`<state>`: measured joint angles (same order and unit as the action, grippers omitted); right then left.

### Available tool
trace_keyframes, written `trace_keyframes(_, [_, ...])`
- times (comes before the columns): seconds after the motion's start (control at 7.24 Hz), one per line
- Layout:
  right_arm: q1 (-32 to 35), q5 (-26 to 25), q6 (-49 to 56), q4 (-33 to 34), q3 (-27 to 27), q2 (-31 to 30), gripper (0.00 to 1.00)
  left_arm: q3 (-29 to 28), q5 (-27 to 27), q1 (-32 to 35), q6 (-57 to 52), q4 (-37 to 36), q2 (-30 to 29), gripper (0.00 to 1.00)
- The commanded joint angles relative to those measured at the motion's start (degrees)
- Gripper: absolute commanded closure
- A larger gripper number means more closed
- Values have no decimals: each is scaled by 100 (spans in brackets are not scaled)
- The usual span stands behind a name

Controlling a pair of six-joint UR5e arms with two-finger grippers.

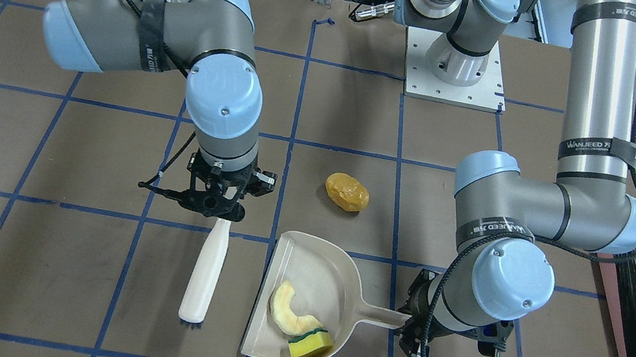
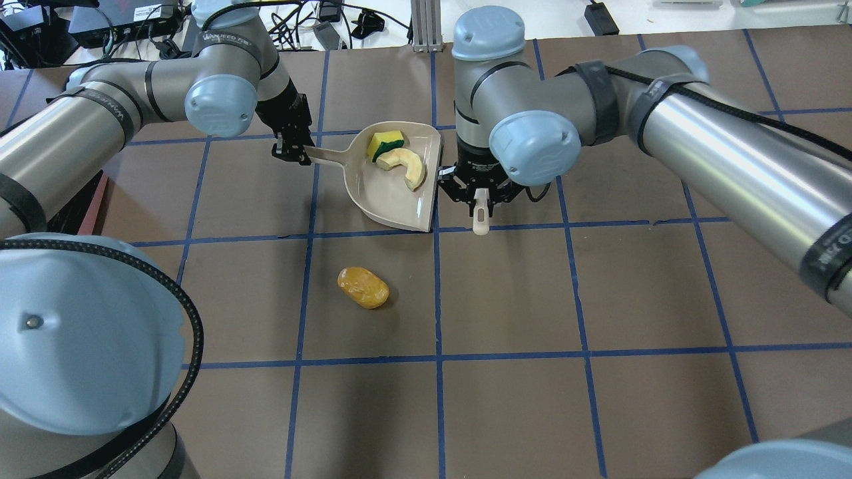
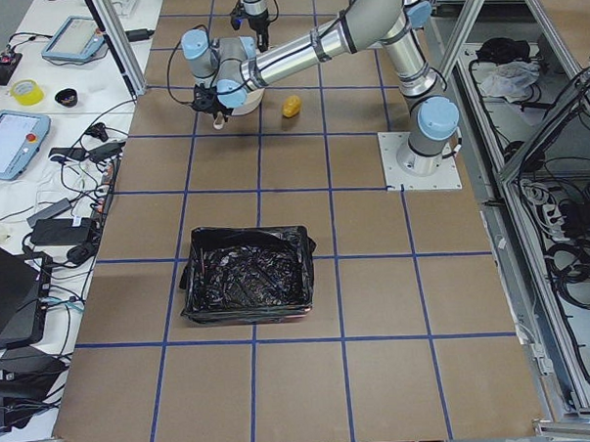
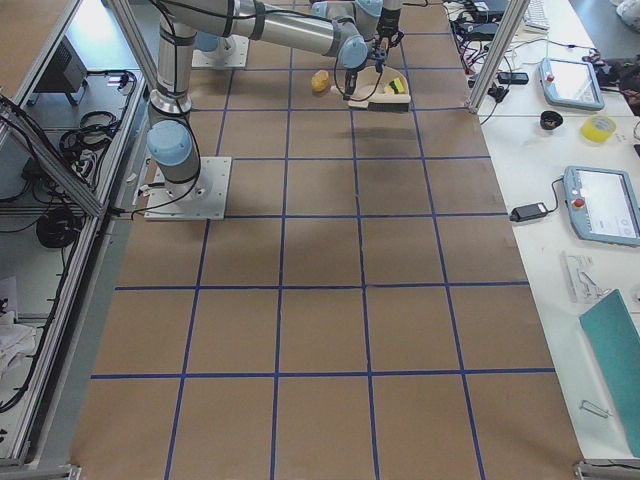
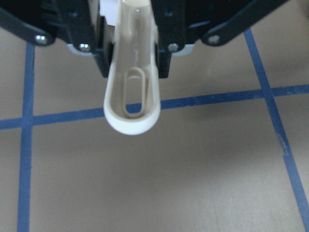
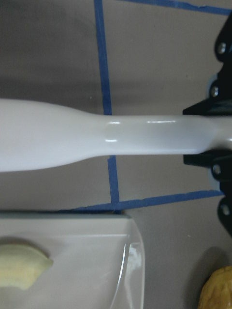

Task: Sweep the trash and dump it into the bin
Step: 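Sweep the sponge and banana peel into the dustpan with the right gripper's brush, then drag the dustpan toward the yellow potato piece with the left gripper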

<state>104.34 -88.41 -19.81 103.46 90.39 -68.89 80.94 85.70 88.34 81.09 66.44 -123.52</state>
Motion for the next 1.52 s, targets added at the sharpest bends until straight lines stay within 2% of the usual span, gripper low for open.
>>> trace_keyframes(0.0, [-484,-18,468,-492,14,-309,100,-252,-159,-246,-49,236,266,100])
trace_keyframes(0.41, [-503,-54,574,-528,40,-406,100,-246,-203,-527,-163,1044,819,100])
trace_keyframes(0.69, [-494,25,645,-563,49,-520,100,17,-141,-869,-487,1274,1109,100])
trace_keyframes(0.97, [-494,-9,689,-563,49,-564,100,700,112,-1238,-1109,1275,1513,100])
trace_keyframes(1.38, [-468,17,689,-660,162,-634,100,1843,219,-1626,-1982,1179,2085,100])
